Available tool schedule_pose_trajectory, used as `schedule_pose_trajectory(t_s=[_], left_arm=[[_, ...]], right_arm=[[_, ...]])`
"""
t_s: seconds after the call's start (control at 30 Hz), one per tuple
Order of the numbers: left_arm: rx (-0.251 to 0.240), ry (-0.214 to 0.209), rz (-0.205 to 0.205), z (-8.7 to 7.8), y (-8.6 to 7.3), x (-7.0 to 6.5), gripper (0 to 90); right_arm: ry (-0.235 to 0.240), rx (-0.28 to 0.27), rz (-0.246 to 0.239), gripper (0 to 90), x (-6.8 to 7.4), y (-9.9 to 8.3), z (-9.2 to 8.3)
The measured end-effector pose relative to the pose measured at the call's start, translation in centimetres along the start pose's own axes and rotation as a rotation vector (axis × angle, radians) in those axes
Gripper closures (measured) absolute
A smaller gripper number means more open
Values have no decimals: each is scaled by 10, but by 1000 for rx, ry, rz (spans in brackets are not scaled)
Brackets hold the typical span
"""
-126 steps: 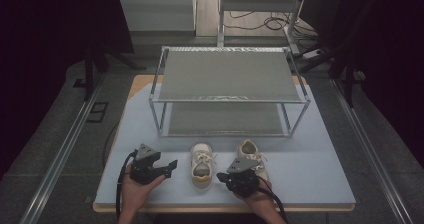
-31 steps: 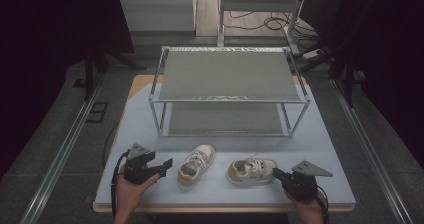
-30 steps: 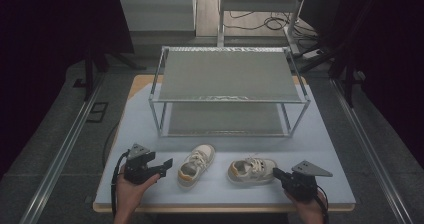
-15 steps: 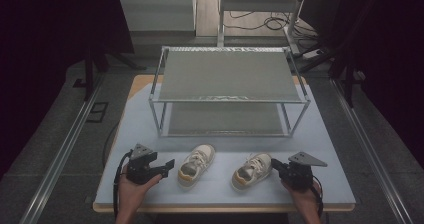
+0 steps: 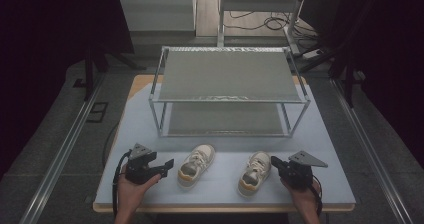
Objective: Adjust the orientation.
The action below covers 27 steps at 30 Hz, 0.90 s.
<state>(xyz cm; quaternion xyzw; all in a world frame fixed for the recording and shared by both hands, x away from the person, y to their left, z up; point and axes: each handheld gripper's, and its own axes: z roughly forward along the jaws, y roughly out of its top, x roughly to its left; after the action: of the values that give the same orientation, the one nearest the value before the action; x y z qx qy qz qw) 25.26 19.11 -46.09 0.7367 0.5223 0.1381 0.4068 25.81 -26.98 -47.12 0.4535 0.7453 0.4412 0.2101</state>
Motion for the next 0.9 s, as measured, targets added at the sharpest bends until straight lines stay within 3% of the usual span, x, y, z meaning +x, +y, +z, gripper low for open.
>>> schedule_pose_trajectory(t_s=[0.1,0.13,0.27,0.3,0.4,0.57,0.6,0.9], left_arm=[[0,0,-2,1,0,1,268],[3,0,0,1,0,0,268],[8,0,7,2,0,-2,267],[8,0,7,2,0,-2,268],[10,-4,9,3,-1,-3,267],[10,0,6,3,-1,-2,267],[10,0,4,2,-1,-1,267],[5,-3,3,1,-1,-1,267]], right_arm=[[21,-28,-23,895,9,5,-15],[53,-45,-35,895,19,8,-26],[105,-58,-82,894,40,8,-40],[105,-58,-82,894,40,8,-40],[165,-55,-120,891,63,5,-46],[225,-33,-154,886,83,2,-42],[258,-14,-159,886,91,0,-37],[296,67,-184,886,107,-14,-16]])
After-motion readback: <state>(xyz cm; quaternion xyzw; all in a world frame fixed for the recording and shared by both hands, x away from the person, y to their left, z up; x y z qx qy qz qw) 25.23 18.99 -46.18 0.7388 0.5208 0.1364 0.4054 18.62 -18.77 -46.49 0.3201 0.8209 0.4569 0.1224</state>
